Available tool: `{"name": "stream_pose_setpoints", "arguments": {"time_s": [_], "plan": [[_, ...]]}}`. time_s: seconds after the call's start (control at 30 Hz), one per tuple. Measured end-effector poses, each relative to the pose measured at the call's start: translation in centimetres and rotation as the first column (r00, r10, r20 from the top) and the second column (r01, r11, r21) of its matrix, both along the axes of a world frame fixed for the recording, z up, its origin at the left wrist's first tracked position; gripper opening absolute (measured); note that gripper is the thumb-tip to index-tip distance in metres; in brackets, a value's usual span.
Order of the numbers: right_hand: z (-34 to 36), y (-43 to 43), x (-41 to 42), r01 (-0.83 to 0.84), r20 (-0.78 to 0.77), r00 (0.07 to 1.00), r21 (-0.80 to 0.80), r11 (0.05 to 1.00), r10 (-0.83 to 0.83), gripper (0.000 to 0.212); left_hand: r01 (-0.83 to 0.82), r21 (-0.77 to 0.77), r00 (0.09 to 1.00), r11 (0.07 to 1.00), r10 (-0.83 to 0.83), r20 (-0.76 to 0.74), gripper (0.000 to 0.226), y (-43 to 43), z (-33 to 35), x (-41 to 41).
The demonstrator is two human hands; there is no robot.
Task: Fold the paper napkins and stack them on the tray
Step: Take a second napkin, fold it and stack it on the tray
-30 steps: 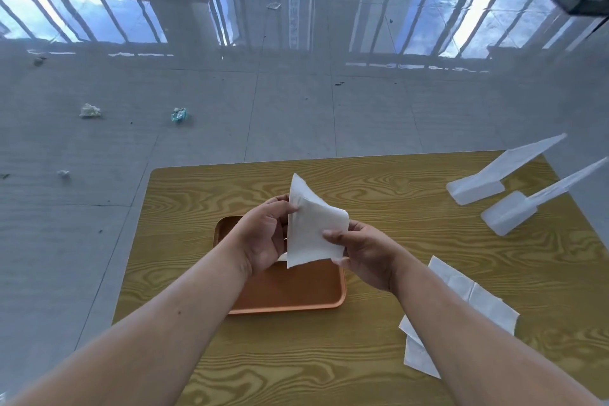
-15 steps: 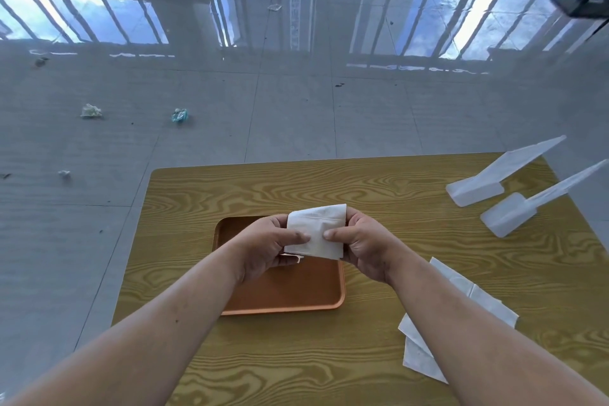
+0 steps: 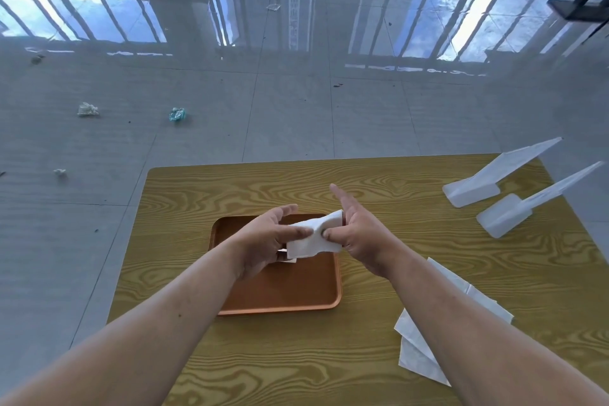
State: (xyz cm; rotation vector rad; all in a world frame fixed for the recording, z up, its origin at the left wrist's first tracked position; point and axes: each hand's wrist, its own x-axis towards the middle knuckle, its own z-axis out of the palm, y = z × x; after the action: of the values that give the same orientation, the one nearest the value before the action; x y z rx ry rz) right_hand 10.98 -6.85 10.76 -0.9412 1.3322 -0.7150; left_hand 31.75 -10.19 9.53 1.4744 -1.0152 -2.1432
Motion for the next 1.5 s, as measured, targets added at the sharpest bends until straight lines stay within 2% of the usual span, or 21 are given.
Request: {"name": "stream_pose_setpoints", "arguments": {"time_s": [0.17,0.23,0.37,0.43,0.53,0.67,0.77,0.87,0.93,1.0,1.03,1.1,1.17,1.3,1.5], "plan": [[0.6,-0.3,-0.4,-0.046,-0.009,0.999,-0.021,0.999,0.046,0.088,-0.021,0.022,0.997,1.0,0.023,-0.075,0.068,-0.5,-0.4,0.6],[0.7,-0.3,-0.4,-0.032,0.007,0.999,-0.011,0.999,0.032,0.08,-0.041,-0.016,0.996,0.999,0.039,-0.078,0.063,-0.6,-0.6,0.5],[0.3,-0.4,-0.3,0.05,-0.064,0.997,-0.04,0.998,-0.053,0.067,-0.082,-0.107,0.993,0.991,0.073,-0.091,0.057,-1.0,-0.9,0.4],[0.1,-0.5,-0.3,0.072,-0.08,0.994,-0.043,0.997,-0.075,0.062,-0.047,-0.192,0.999,0.98,0.047,-0.007,0.054,-1.2,-1.1,0.5],[0.0,-0.7,-0.2,0.068,-0.125,0.989,-0.069,0.995,-0.077,0.048,0.055,-0.338,0.981,0.939,0.012,0.194,0.043,-1.3,-1.1,0.5],[-0.1,-0.8,-0.1,0.02,-0.305,0.95,-0.147,0.989,-0.065,0.021,0.224,-0.493,0.895,0.841,0.022,0.445,0.029,-1.0,-1.0,0.7],[-0.1,-1.0,0.1,-0.021,-0.425,0.904,-0.18,0.984,-0.058,0.014,0.279,-0.569,0.851,0.774,0.075,0.52,0.019,-0.9,-0.9,0.7],[0.2,-1.2,0.0,-0.066,-0.467,0.884,-0.201,0.977,-0.036,0.011,0.273,-0.631,0.849,0.726,0.127,0.513,0.016,-1.1,-0.9,0.6],[0.6,-1.5,-0.3,-0.027,-0.334,0.942,-0.139,0.99,-0.021,0.008,0.186,-0.59,0.899,0.786,0.106,0.424,0.016,-1.4,-0.6,0.7],[1.1,-1.7,-0.6,0.033,-0.101,0.994,-0.044,0.999,-0.037,0.009,0.065,-0.44,0.974,0.896,0.038,0.223,0.02,-1.6,-0.2,0.8],[1.3,-1.8,-0.7,0.064,-0.003,0.998,-0.011,0.998,-0.064,0.011,0.045,-0.366,0.99,0.929,0.008,0.143,0.021,-1.6,-0.1,0.9],[1.6,-1.8,-0.6,0.139,0.118,0.983,0.037,0.99,-0.142,0.01,0.028,-0.295,0.997,0.955,-0.005,0.081,0.027,-1.8,-0.1,1.1],[1.7,-1.7,-0.4,0.207,0.173,0.96,0.095,0.974,-0.221,0.007,-0.053,-0.236,0.998,0.97,0.056,0.007,0.029,-1.7,0.1,1.0],[1.3,-1.3,0.2,0.193,0.192,0.952,0.221,0.956,-0.237,0.029,-0.18,-0.16,0.981,0.971,0.167,-0.095,0.017,-1.5,0.3,0.9],[1.0,-1.4,0.5,0.177,0.237,0.943,0.242,0.954,-0.235,0.022,-0.136,-0.172,0.991,0.976,0.131,-0.041,0.018,-1.5,0.6,1.0]]}}
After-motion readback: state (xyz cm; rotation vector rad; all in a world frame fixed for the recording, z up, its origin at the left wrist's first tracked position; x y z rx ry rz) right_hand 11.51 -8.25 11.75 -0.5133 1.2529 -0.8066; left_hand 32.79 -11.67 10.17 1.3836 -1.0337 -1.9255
